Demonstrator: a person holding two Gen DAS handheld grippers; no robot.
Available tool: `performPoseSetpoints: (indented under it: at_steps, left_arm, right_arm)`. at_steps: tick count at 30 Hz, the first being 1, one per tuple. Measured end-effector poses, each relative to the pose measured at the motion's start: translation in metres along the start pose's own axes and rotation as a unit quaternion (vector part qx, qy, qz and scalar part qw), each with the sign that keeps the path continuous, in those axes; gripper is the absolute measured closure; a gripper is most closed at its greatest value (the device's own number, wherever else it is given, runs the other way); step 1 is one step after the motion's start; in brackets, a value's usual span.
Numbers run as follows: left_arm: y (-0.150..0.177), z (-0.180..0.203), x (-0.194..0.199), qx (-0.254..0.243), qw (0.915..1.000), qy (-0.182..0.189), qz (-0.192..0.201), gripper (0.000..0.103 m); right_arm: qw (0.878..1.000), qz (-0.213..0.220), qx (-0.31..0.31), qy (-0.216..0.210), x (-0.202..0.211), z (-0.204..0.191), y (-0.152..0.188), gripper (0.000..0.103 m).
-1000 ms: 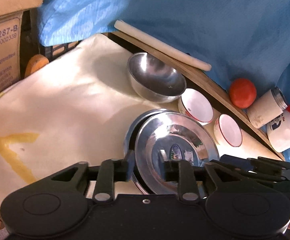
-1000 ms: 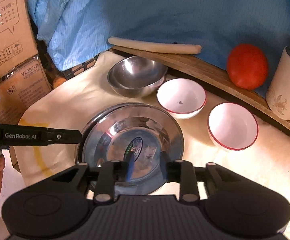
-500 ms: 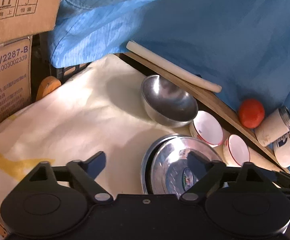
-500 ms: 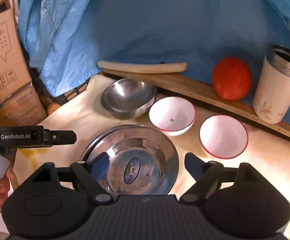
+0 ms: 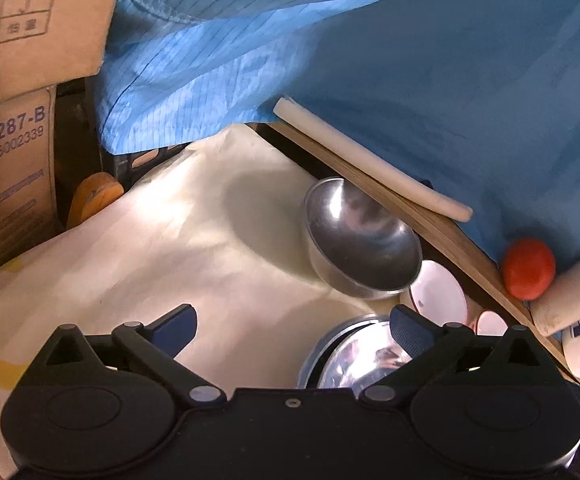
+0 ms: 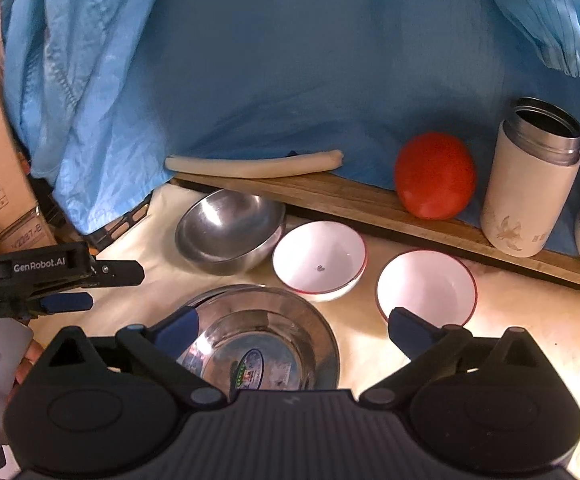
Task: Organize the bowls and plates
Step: 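Move both tools to the steel bowl rim and begin closing the left tool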
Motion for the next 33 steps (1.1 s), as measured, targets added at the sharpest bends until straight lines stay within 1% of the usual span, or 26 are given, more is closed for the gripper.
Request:
performPoseSetpoints:
  at_steps: [3, 7, 16, 19, 23, 28, 30, 33]
  left_arm:
    - [-0.008, -0.003, -0.007, 0.01, 0.9999, 0.0, -0.005, 0.001]
    - [-0.02, -0.007, -0.017, 0.037, 0.9993, 0.004, -0.01, 0.001]
    - [-0.037, -0.011, -0.049, 0.059, 0.9978, 0.007, -0.029, 0.001]
    - [-0.042, -0.015, -0.056, 0.066, 0.9973, 0.008, -0.033, 0.001]
    - [-0.045, -0.018, -0.064, 0.065, 0.997, 0.008, -0.04, 0.001]
    - [-0.046, -0.011, -0.07, 0.053, 0.9973, 0.018, -0.048, 0.001]
    - [-0.047, -0.009, -0.072, 0.054, 0.9972, 0.017, -0.049, 0.001]
    - [-0.048, -0.01, -0.074, 0.058, 0.9971, 0.013, -0.048, 0.001]
  right_arm:
    - [1.0, -0.002, -0.006, -0.003, -0.004, 0.0, -0.005, 0.0]
    - [1.0, -0.01, -0.013, -0.013, -0.014, -0.001, -0.016, 0.0]
    - [0.999, -0.023, -0.01, -0.028, -0.043, -0.006, -0.054, 0.001]
    - [0.999, -0.026, -0.006, -0.025, -0.051, -0.008, -0.064, 0.001]
    - [0.999, -0.034, -0.003, -0.017, -0.061, -0.004, -0.069, 0.001]
    - [0.998, -0.053, -0.003, -0.015, -0.069, 0.004, -0.066, 0.003]
    - [0.998, -0.057, -0.004, -0.017, -0.072, 0.004, -0.068, 0.005]
    - [0.998, -0.058, 0.0, -0.025, -0.074, 0.002, -0.071, 0.011]
Point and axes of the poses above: each gripper's, at about its wrist camera, not at the fingertips, and x roughly against the way its jaws point, z to its right, y to its underside, the point moved 10 cm from there along -x, roughly the way its jaws point, and after that the axes turned 10 degrees about -z, right-handed, at the moved point
